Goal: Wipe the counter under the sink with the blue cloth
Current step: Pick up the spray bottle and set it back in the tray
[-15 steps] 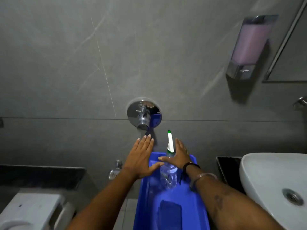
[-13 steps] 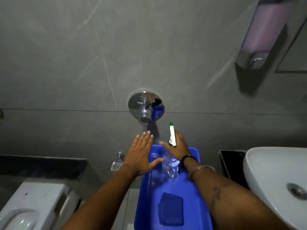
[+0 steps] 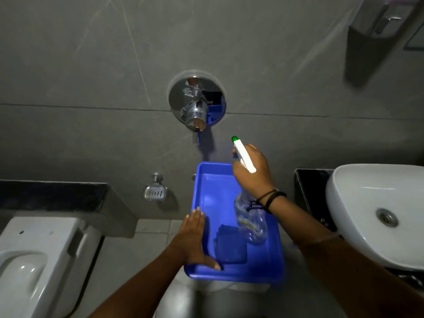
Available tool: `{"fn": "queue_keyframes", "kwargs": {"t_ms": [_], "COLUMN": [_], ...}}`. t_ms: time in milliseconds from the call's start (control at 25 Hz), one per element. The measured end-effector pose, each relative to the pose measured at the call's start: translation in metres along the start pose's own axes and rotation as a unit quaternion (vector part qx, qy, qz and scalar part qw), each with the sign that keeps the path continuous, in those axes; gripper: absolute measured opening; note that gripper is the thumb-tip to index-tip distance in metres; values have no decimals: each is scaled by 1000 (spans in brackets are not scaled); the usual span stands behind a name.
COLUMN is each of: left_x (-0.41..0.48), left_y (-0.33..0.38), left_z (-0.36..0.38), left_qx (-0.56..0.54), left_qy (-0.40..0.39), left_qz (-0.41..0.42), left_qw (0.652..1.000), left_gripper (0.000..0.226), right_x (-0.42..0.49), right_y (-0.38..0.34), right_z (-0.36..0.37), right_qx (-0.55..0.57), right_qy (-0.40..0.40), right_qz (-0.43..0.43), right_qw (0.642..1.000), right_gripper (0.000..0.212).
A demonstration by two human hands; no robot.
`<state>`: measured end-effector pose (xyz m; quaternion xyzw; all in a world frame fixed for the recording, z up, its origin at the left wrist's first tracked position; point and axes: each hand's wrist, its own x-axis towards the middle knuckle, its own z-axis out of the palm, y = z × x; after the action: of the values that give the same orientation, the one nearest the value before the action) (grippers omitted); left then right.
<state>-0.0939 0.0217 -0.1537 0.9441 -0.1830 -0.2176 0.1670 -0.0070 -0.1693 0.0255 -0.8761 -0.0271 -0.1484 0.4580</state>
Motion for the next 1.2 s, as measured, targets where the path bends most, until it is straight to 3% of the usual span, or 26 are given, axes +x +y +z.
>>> {"fn": "queue_keyframes", "kwargs": {"t_ms": [120, 200, 320, 480, 640, 1040, 1200], "left_x": [-8, -8, -6, -8, -8, -11, -9], "left_y": [-8, -12, -11, -7, -4, -4, -6], "left_z": [24, 26, 26, 27, 22, 18, 20], "left_qx": [6, -3, -10, -19, -18, -24, -24], "left_qy": [-29, -31, -43, -61, -73, -79, -81], "left_qz": [-2, -15, -18, -33, -37, -39, -36], "left_qw": [1000, 999, 999, 997, 996, 996, 996], "left_gripper": [166, 168, 171, 175, 175, 173, 172], "right_x": [-70, -119, -173, -207, -202, -193, -193], "right_y": [19, 45, 83, 92, 86, 71, 66], "right_z": [-13, -13, -10, 6, 13, 19, 19], "right_qx": [-19, -49, -129, -180, -196, -183, -200], "right_qy": [-62, -127, -225, -259, -272, -284, -261], "right_qz": [31, 114, 264, 363, 388, 383, 376], "right_qw": [997, 984, 929, 877, 858, 860, 866], "right_gripper": [20, 24, 28, 31, 16, 22, 37]}}
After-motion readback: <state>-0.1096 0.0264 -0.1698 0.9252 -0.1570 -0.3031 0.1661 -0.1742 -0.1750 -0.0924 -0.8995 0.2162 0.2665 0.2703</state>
